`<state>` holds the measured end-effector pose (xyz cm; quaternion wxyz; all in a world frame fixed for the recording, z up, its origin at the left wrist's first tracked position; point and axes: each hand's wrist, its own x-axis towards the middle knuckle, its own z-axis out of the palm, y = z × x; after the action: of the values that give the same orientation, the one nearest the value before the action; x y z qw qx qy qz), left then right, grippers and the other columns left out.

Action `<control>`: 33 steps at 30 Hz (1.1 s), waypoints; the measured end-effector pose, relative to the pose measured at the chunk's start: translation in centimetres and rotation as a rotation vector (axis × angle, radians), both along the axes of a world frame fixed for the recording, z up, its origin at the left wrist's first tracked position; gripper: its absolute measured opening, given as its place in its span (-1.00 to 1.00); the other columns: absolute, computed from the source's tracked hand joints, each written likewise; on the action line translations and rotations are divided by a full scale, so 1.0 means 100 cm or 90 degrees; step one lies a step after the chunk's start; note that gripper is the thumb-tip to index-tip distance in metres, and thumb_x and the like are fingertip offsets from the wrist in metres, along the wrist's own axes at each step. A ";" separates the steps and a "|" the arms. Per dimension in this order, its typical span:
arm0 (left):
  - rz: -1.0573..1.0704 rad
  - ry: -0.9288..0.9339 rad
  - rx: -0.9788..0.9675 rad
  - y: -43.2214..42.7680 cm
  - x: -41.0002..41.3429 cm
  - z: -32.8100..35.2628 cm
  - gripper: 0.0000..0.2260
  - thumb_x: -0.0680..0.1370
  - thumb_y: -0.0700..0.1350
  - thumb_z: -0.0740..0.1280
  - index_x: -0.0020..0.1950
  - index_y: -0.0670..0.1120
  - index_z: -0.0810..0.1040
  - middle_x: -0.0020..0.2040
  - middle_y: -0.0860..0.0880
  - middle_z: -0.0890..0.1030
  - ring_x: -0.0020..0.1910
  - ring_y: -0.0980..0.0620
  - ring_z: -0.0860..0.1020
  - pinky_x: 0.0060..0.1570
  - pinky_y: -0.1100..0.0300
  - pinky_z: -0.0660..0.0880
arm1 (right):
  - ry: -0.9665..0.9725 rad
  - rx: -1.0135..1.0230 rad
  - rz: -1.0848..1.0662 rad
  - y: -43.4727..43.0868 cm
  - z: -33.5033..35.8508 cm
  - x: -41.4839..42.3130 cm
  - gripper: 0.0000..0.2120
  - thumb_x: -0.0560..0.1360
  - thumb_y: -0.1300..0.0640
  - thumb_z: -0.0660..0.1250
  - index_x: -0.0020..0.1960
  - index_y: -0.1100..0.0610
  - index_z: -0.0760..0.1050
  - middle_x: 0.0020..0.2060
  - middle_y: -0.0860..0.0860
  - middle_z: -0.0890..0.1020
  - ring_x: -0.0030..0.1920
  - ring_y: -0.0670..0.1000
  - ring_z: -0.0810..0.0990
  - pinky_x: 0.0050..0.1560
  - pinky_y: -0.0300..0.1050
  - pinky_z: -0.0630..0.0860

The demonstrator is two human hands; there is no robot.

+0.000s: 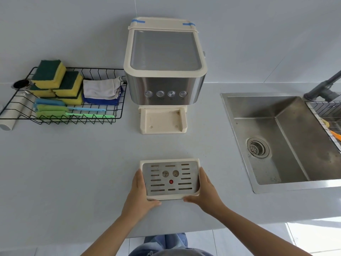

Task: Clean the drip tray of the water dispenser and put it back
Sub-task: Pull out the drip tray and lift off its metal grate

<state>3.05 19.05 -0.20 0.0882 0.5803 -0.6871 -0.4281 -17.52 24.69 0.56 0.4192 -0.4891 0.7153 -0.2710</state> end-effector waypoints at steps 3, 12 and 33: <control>-0.020 -0.025 -0.004 -0.005 0.003 0.007 -0.03 0.27 -0.01 0.53 0.46 -0.01 -0.06 0.36 0.00 0.26 0.20 0.12 0.37 0.06 0.19 0.50 | 0.037 0.006 0.028 -0.002 0.005 -0.004 -0.21 0.23 0.16 0.55 0.30 0.04 0.16 0.16 -0.05 0.42 0.10 -0.12 0.47 -0.23 -0.47 0.50; -0.290 -0.188 -0.140 -0.023 -0.011 0.021 -0.28 0.43 0.17 0.33 0.48 0.07 0.06 0.54 0.01 -0.11 0.51 0.00 -0.12 0.43 0.04 0.13 | 0.331 -0.003 0.319 -0.018 0.016 -0.004 -0.20 0.38 -0.13 0.38 0.46 -0.02 0.05 0.52 -0.01 -0.12 0.50 0.06 -0.24 0.47 -0.02 -0.13; -0.423 -0.214 -0.148 -0.037 -0.014 0.017 -0.46 0.41 0.17 0.34 0.31 0.00 0.30 0.54 0.03 -0.09 0.50 0.04 -0.14 0.37 0.06 0.20 | 0.412 0.040 0.431 -0.037 0.010 0.003 -0.32 0.35 -0.08 0.42 0.37 0.03 0.22 0.52 0.04 -0.06 0.51 0.08 -0.18 0.49 0.00 -0.11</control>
<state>1.65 15.31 1.46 -0.1040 0.3746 -0.8863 -0.2517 -17.21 20.97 1.57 0.2539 -0.7413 0.6174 0.0688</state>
